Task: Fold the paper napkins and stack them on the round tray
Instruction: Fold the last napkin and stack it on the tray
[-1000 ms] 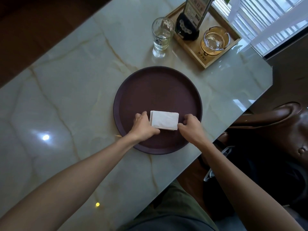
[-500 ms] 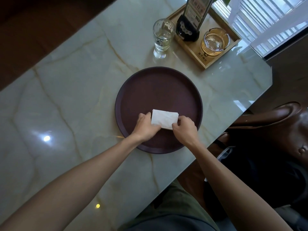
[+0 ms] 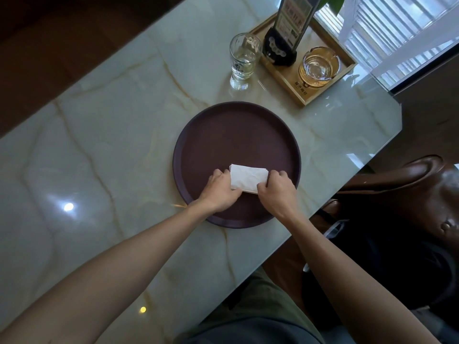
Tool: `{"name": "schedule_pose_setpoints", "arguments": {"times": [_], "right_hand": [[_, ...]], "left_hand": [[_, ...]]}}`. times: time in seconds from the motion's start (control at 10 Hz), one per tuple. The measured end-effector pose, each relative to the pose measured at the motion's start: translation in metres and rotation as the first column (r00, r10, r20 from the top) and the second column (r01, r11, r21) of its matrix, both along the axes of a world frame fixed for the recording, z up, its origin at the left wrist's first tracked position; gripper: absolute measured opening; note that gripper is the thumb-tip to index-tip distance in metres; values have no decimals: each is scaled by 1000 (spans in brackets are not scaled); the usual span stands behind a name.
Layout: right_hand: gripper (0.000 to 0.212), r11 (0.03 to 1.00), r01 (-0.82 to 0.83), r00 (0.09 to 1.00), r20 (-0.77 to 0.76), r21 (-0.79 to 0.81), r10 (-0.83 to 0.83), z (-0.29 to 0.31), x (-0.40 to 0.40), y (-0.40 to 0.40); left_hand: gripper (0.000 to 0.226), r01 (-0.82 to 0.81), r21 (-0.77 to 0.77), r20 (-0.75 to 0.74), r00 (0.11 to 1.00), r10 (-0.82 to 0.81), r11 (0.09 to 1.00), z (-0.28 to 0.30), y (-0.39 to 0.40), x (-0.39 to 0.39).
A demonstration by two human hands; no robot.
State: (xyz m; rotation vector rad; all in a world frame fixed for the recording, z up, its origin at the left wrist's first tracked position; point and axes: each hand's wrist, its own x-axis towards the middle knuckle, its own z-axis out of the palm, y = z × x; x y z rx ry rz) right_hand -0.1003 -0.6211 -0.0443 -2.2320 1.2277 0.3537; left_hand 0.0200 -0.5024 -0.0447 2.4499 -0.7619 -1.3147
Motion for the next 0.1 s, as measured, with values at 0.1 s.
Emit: {"name": "schedule_pose_setpoints", "arguments": {"times": [0.1], "right_hand": [[28,956,-196,980,-8,-217,199,13,11,5]], "left_hand": [[45,64,17,77,995,-66,998,6,7,4]]}}
